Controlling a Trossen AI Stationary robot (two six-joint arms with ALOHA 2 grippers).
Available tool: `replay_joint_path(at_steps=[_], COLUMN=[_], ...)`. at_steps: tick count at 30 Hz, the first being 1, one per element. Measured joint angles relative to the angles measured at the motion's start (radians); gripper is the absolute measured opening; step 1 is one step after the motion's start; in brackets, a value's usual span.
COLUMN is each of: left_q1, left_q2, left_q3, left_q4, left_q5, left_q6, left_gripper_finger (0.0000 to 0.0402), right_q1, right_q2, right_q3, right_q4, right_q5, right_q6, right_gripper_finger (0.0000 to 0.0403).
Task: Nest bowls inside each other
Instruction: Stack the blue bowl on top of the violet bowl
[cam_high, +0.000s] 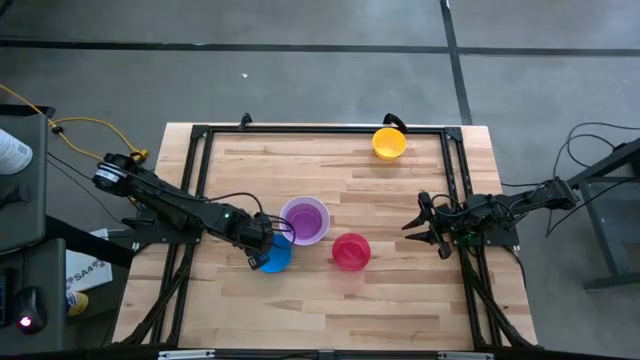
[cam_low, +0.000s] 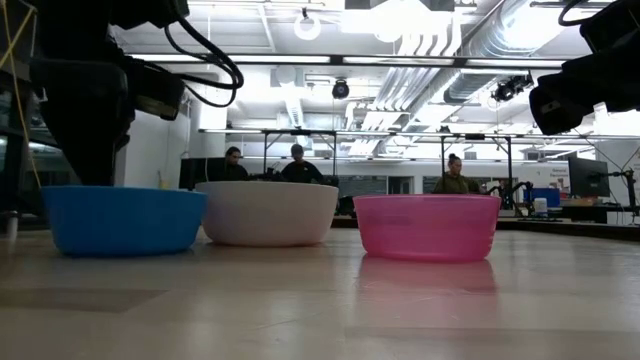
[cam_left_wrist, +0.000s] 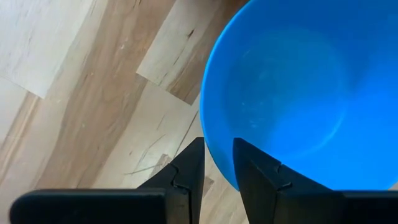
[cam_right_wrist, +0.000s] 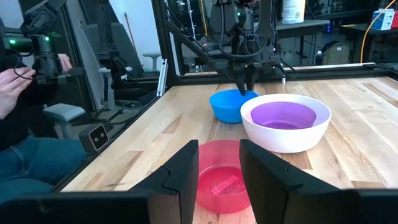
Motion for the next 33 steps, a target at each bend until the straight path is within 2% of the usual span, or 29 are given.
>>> replay_joint_path(at_steps=[8, 16, 33], left_q1=[0.0, 0.001, 0.001], left_q2=[0.0, 0.0, 0.0], left_q3=[0.0, 0.0, 0.0], left_q4=[0.013, 0.018, 0.015], left_q5=[0.002, 0.003, 0.002], left_q6=[-0.018, -0.024, -0.011], left_gripper_finger=[0.0077, 0.0007, 0.0002], right_q1=[0.0, 0.0, 0.0], right_q2=[0.0, 0.0, 0.0], right_q3=[0.0, 0.0, 0.0], right_q4=[0.0, 0.0, 0.0], right_q5=[0.0, 0.0, 0.0], right_q6=[0.0, 0.0, 0.0], right_gripper_finger=[0.011, 0.011, 0.011])
